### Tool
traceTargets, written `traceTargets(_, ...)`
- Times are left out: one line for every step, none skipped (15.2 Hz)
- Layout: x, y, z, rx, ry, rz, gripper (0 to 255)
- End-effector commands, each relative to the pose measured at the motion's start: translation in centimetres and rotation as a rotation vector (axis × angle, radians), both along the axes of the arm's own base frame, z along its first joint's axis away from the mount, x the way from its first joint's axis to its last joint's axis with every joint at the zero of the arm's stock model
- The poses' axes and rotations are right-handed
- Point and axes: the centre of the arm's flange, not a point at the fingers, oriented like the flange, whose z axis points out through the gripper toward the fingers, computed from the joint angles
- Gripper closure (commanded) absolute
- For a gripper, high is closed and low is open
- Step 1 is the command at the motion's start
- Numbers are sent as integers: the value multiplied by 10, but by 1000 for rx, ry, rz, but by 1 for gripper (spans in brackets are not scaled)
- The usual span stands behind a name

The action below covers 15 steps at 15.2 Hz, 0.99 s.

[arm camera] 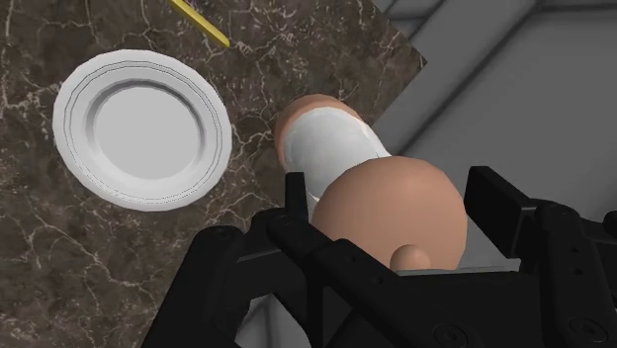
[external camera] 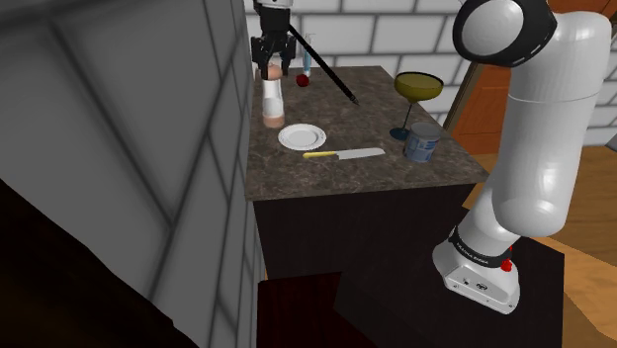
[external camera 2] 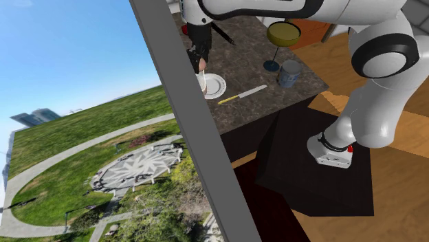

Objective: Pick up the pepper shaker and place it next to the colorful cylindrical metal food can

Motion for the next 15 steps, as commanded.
traceTargets(1,0,11,0,0,0,255)
traceTargets(1,0,16,0,0,0,255)
traceTargets(1,0,22,0,0,0,255)
traceTargets(1,0,27,0,0,0,255)
traceTargets(1,0,32,0,0,0,255)
traceTargets(1,0,37,0,0,0,255)
traceTargets(1,0,43,0,0,0,255)
traceTargets(1,0,48,0,0,0,255)
traceTargets(1,0,53,0,0,0,255)
traceTargets(1,0,59,0,0,0,255)
traceTargets(1,0,64,0,0,0,255)
traceTargets(1,0,69,0,0,0,255)
traceTargets(1,0,74,0,0,0,255)
traceTargets(1,0,80,0,0,0,255)
traceTargets(1,0,83,0,0,0,255)
